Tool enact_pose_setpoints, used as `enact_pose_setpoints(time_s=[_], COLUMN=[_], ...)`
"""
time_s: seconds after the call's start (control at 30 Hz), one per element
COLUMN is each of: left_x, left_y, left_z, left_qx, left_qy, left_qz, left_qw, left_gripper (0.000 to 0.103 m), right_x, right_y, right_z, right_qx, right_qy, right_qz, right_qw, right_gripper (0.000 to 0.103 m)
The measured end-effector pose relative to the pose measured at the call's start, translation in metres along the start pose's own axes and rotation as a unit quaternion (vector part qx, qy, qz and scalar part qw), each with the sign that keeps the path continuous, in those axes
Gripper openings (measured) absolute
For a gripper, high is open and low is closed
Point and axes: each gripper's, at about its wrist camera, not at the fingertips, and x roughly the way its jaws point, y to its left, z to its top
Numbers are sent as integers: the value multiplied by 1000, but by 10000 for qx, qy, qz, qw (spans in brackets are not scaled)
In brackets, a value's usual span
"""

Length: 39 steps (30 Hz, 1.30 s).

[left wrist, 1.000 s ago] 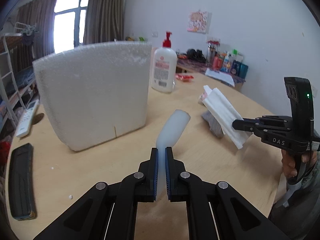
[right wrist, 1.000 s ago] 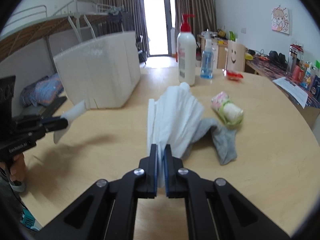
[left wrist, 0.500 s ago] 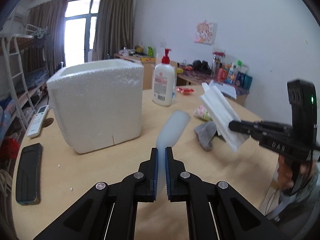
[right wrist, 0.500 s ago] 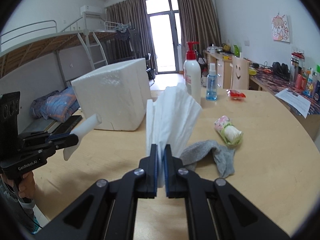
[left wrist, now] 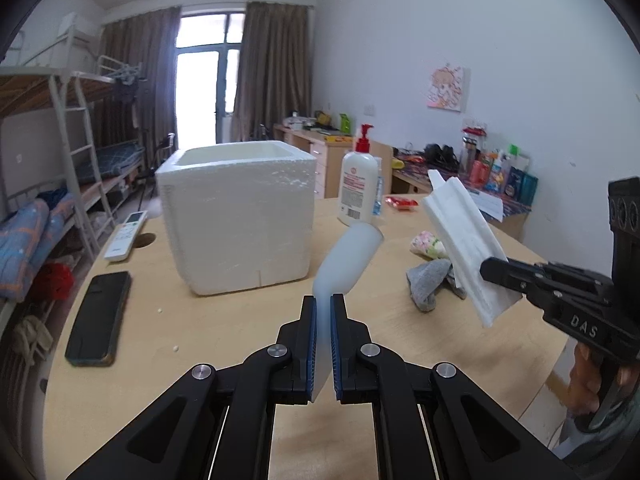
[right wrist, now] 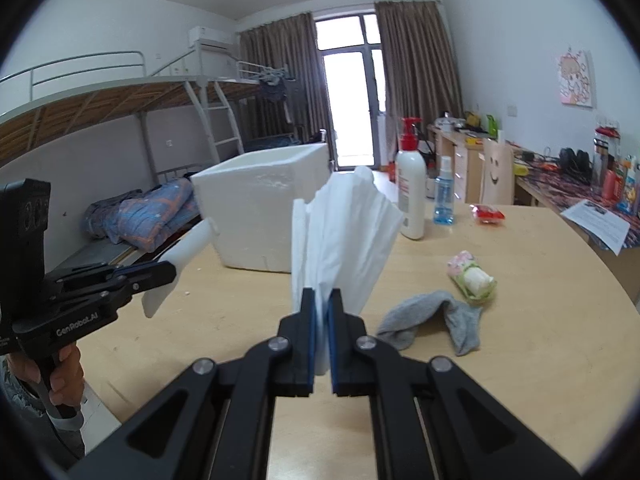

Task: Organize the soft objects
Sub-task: 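Lift the white tube with the left gripper while the right lifts the white cloth, then carry the tube and cloth in both grippers over the white foam box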

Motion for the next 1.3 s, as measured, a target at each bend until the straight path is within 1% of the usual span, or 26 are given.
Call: enact_pose_setpoints(time_s=[0.2,0.27,0.3,0.33,0.6,0.7,0.9,1.13,1.3], left_x=[-18,-24,-27,-29,-42,-44,-47,-48,-48], left_y=[0,2,3,3,8,9,14,21,25], left_z=[-2,-4,-4,-5,-12,-13,-12,-6,3], left_qx=[-163,-213,-238,-269,-442,-495,-483,-572,-571], left_qy=[-287,-356,-399,-432,-653,-637,-653,-685,-687], left_qz=[407,616,780,859,1373,1355,1447,1408,1395], left_qw=[9986,9972,9959,9950,9874,9875,9861,9860,9862], left_gripper=[7,7,7,7,7,7,7,7,7], right_x=[-6,-5,-5,-4,2,6,11,11,8], right_y=[14,20,22,25,40,50,62,63,65], right_z=[0,0,0,1,3,3,3,10,23], right_qx=[-104,-154,-175,-200,-196,-313,-467,-494,-570], right_qy=[-144,-169,-176,-188,-276,-284,-250,-254,-331], right_qz=[204,300,328,368,473,490,611,600,564], right_qw=[9996,9993,9992,9989,9983,9979,9967,9966,9962], right_gripper=[8,8,8,8,8,8,8,8,8])
